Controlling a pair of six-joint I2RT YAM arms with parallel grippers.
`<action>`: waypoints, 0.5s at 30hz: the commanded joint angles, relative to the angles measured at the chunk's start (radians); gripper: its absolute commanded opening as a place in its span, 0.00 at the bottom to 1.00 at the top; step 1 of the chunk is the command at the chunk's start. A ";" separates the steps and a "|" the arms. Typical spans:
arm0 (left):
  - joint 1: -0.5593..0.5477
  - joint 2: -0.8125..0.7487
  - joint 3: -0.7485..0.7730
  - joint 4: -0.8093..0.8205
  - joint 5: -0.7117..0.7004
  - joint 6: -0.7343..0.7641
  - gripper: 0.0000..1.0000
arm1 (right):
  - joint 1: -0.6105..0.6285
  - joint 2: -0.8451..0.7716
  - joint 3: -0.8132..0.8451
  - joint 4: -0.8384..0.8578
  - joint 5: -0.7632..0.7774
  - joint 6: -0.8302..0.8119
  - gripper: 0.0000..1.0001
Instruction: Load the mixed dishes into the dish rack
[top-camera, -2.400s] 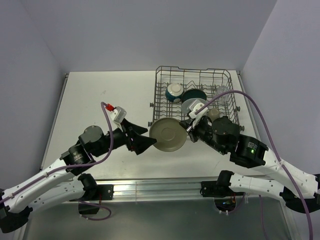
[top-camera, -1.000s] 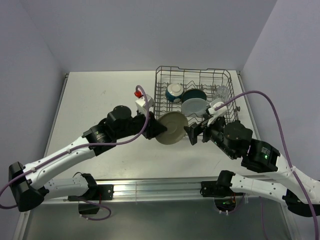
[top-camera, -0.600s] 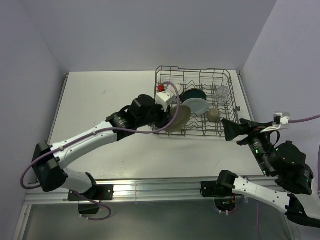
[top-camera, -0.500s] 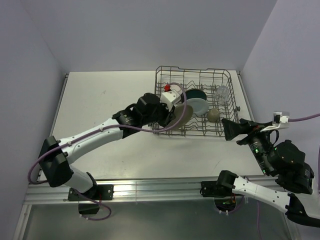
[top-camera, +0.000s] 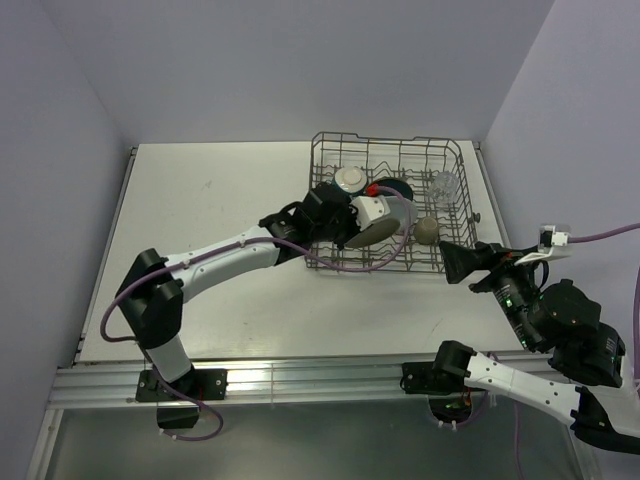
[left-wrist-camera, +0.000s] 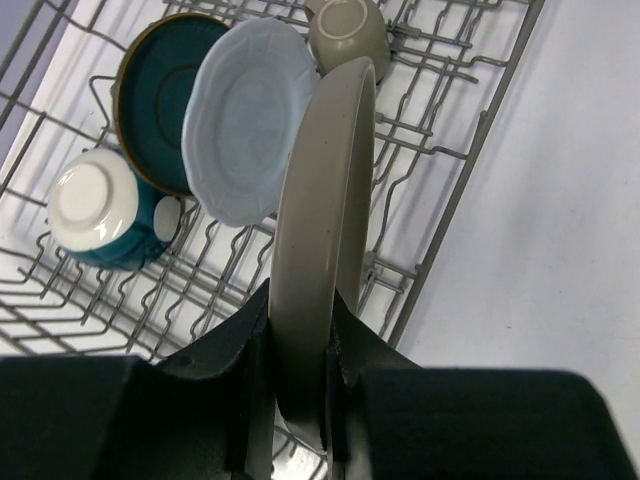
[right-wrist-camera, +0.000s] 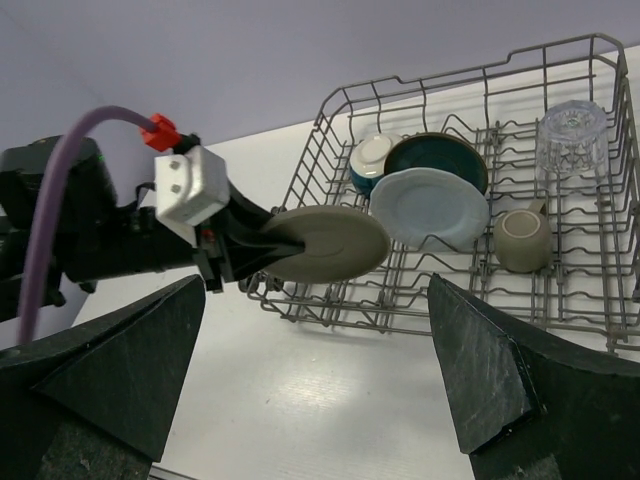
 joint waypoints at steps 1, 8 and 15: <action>-0.006 0.046 0.085 0.113 0.063 0.081 0.00 | 0.000 0.007 0.008 -0.002 0.017 0.013 1.00; -0.011 0.166 0.149 0.143 0.078 0.113 0.00 | 0.000 -0.013 -0.024 0.010 0.019 0.016 1.00; -0.011 0.247 0.220 0.133 0.054 0.137 0.00 | 0.000 -0.042 -0.024 -0.010 0.039 0.013 1.00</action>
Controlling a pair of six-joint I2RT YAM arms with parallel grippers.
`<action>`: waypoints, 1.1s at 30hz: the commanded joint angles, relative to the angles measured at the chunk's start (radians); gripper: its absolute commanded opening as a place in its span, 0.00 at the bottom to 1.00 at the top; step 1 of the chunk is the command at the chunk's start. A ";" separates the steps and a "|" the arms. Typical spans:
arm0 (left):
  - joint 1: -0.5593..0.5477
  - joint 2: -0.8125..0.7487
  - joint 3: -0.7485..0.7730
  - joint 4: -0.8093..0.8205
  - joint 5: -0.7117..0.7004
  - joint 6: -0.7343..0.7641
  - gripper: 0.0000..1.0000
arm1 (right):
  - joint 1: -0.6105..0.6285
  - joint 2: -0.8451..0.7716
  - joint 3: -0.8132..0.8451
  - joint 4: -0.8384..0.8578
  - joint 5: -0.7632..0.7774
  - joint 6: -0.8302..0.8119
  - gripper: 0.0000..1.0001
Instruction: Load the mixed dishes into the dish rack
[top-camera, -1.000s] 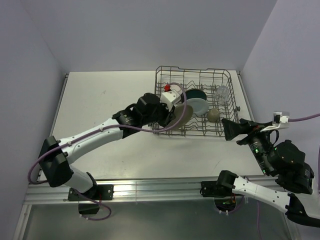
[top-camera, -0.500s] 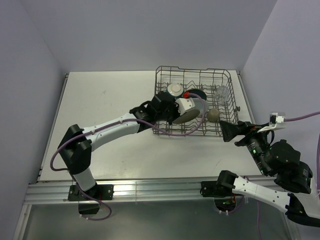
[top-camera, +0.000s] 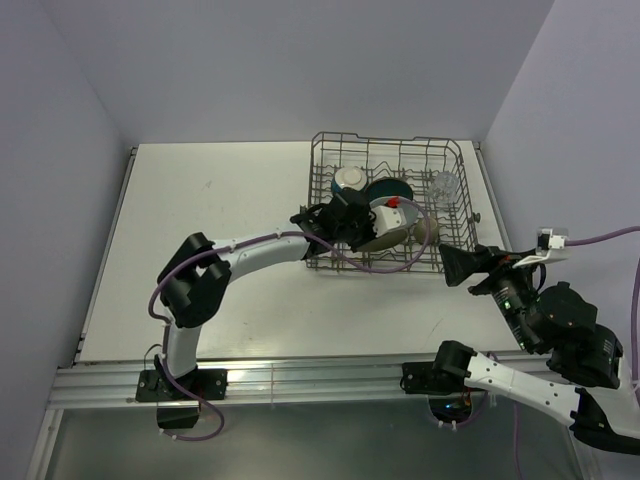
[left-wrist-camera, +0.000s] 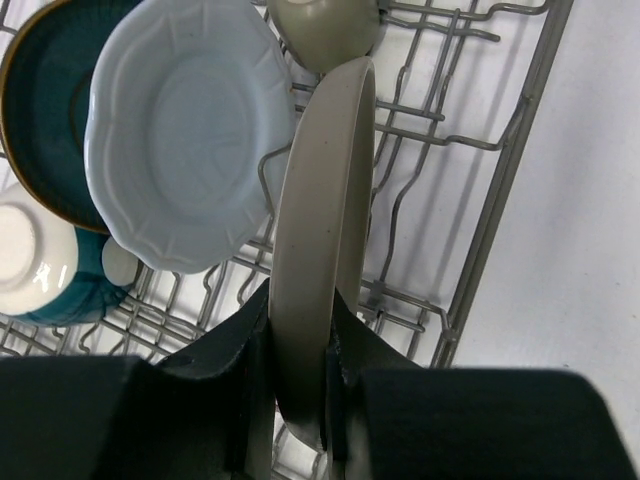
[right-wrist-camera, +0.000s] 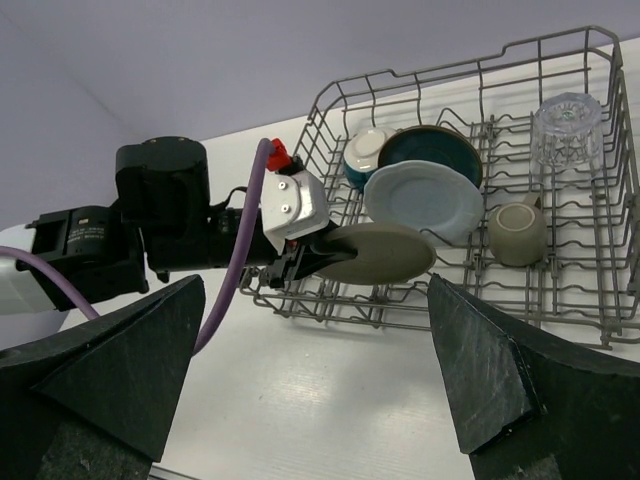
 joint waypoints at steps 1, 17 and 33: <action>-0.006 -0.006 0.088 0.102 0.019 0.039 0.00 | 0.000 -0.024 0.008 -0.001 0.038 0.008 1.00; -0.014 0.109 0.230 -0.095 0.120 0.070 0.00 | 0.001 -0.026 -0.015 0.029 0.049 -0.009 1.00; 0.027 0.216 0.424 -0.268 0.319 -0.042 0.31 | 0.000 -0.009 -0.006 0.024 0.050 -0.031 1.00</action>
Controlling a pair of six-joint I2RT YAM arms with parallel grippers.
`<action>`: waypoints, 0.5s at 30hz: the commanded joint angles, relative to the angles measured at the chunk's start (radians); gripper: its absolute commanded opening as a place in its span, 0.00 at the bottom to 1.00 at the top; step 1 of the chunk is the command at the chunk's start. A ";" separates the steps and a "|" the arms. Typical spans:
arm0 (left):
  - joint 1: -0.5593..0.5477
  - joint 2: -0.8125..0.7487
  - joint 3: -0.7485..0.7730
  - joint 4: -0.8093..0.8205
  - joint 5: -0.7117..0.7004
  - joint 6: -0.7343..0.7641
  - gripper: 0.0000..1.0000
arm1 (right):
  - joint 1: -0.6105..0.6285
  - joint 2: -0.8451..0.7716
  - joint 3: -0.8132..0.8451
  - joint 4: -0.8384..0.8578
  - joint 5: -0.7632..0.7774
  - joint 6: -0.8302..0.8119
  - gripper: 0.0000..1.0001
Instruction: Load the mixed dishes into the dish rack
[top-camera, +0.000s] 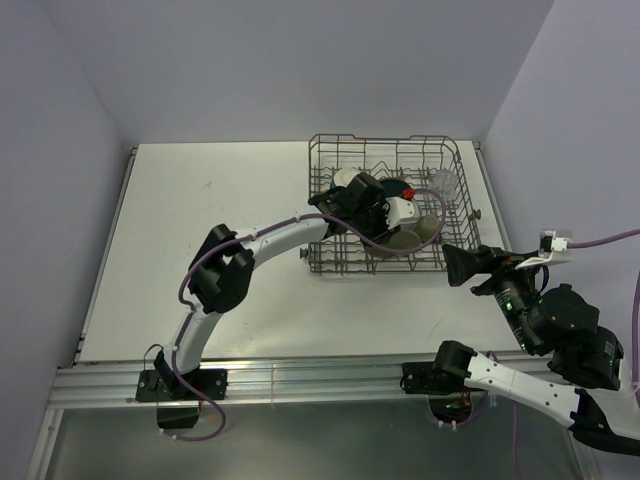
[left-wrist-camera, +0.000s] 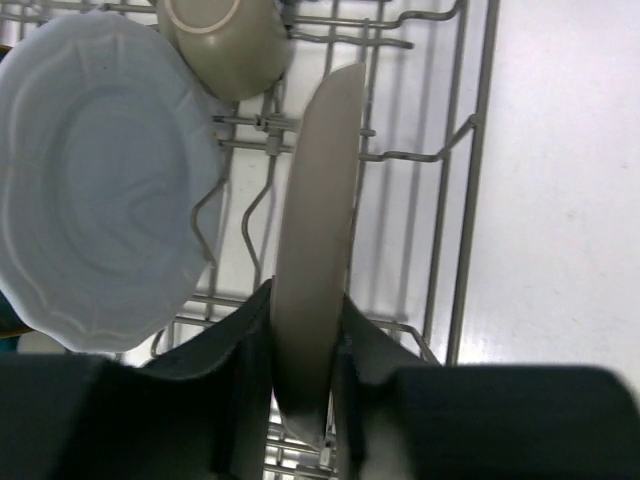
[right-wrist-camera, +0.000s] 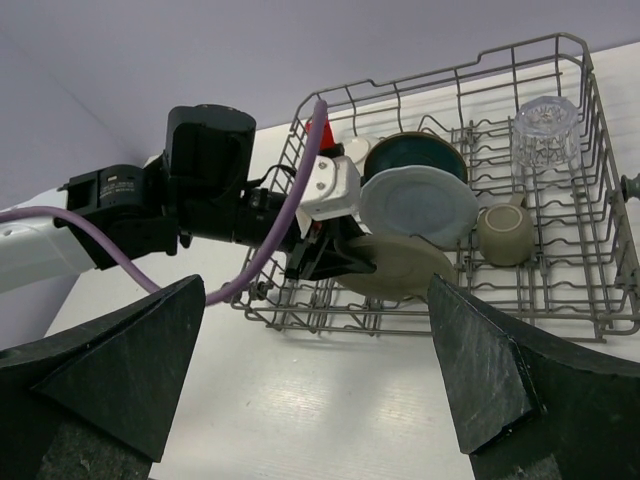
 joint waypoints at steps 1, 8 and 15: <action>0.008 -0.008 0.074 0.001 0.108 -0.056 0.32 | 0.000 0.012 -0.001 0.026 0.021 -0.011 1.00; 0.017 -0.020 0.047 0.040 0.067 -0.092 0.64 | 0.000 0.019 -0.026 0.038 0.011 -0.012 1.00; 0.020 -0.048 -0.001 0.122 -0.032 -0.122 0.74 | 0.000 0.021 -0.038 0.043 0.000 -0.008 1.00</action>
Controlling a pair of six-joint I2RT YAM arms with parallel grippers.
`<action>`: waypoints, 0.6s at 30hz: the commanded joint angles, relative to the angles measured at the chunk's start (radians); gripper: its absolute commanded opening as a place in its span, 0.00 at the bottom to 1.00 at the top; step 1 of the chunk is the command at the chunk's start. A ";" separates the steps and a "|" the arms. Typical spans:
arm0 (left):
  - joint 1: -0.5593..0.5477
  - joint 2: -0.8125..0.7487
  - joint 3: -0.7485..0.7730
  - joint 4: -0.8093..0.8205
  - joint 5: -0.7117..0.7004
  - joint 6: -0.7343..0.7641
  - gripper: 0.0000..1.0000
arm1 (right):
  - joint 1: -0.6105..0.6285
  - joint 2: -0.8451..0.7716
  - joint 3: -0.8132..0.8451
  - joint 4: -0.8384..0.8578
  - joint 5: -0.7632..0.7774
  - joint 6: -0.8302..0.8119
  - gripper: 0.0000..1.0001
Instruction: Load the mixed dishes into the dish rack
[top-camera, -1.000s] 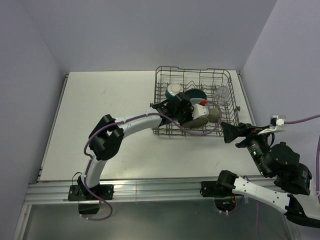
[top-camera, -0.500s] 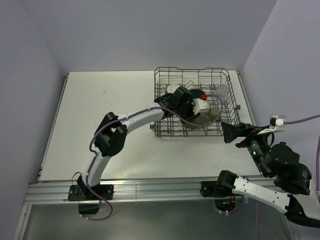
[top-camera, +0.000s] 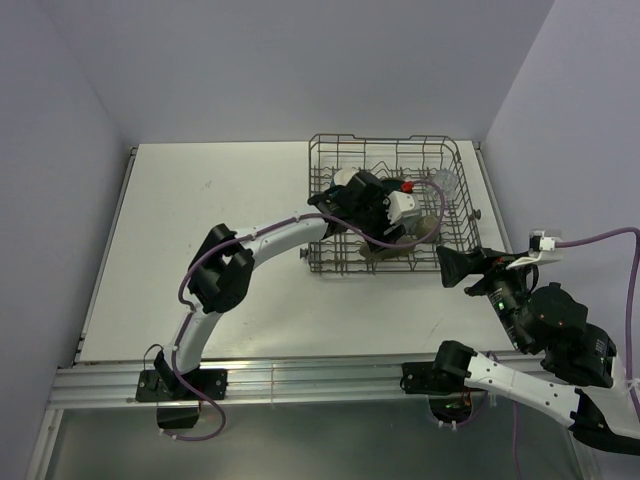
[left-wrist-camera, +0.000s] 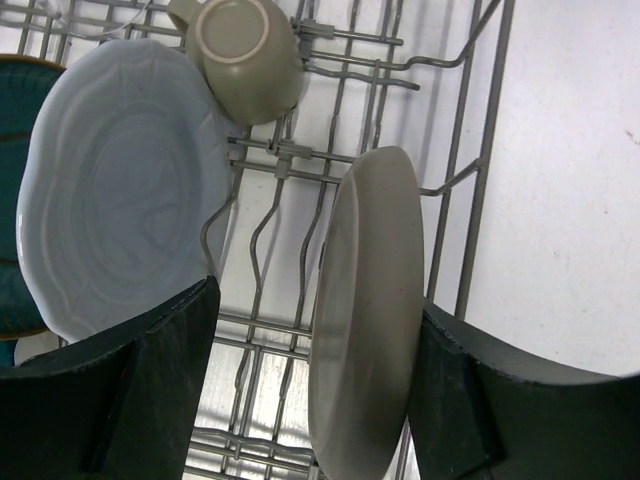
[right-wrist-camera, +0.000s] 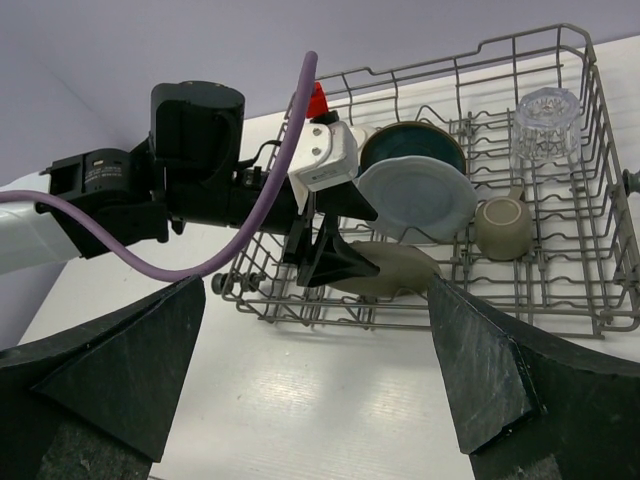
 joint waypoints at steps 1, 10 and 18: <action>0.007 -0.049 -0.011 0.090 -0.061 -0.026 0.75 | 0.000 0.019 -0.003 0.032 0.005 -0.001 1.00; 0.007 -0.115 -0.146 0.301 -0.242 -0.074 0.78 | 0.000 0.023 -0.009 0.035 -0.007 0.002 1.00; 0.007 -0.134 -0.169 0.395 -0.318 -0.082 0.99 | 0.000 0.032 -0.022 0.044 -0.018 0.000 1.00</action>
